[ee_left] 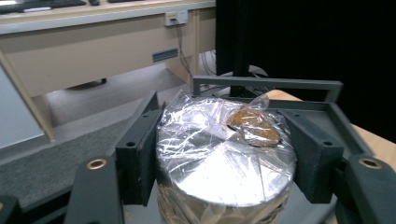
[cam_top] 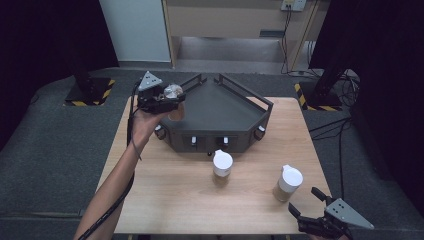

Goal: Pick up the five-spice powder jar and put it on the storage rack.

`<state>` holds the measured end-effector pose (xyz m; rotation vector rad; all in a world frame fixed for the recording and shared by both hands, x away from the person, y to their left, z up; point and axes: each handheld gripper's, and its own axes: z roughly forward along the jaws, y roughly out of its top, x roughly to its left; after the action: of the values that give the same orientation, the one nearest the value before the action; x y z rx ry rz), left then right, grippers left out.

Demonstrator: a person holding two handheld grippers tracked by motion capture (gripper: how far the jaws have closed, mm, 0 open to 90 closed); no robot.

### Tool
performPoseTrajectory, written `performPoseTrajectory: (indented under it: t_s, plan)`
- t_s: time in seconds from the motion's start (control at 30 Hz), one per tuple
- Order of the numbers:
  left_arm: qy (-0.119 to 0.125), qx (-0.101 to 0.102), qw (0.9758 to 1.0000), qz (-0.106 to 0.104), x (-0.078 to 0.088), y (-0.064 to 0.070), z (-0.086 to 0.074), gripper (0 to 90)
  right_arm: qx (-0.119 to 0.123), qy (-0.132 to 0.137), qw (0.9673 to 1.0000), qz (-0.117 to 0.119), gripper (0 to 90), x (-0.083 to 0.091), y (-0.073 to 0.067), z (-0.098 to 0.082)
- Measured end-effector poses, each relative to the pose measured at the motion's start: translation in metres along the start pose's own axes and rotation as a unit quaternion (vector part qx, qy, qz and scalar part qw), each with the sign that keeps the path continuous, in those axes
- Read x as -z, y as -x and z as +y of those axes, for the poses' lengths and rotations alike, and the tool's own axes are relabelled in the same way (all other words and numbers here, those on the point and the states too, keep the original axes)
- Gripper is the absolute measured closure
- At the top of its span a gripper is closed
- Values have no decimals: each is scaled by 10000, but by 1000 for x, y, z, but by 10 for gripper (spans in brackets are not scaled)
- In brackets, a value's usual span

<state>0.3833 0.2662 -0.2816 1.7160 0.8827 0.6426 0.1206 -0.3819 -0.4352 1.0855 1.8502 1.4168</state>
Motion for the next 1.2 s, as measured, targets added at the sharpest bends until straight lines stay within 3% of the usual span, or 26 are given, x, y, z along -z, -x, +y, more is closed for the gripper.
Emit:
performPoseTrajectory:
  t_s: [0.37,0.53,0.6,0.73,1.2]
  plan:
    - [8,192,9995,250,-22,-3,-13,337,-33,-3,10000,1,28,0,1,0]
    - [-96,110,9992,364,-30,-2,-13,337,-57,5,10000,19,27,1,1,0]
    - [-116,164,9990,410,-33,-2,-15,337,-61,18,10000,18,27,1,1,-1]
    - [-115,286,9986,436,-36,-5,-19,337,-70,30,10000,15,27,2,2,-1]
    - [-151,414,9978,488,-42,-7,-30,336,-74,38,10000,27,28,2,2,-1]
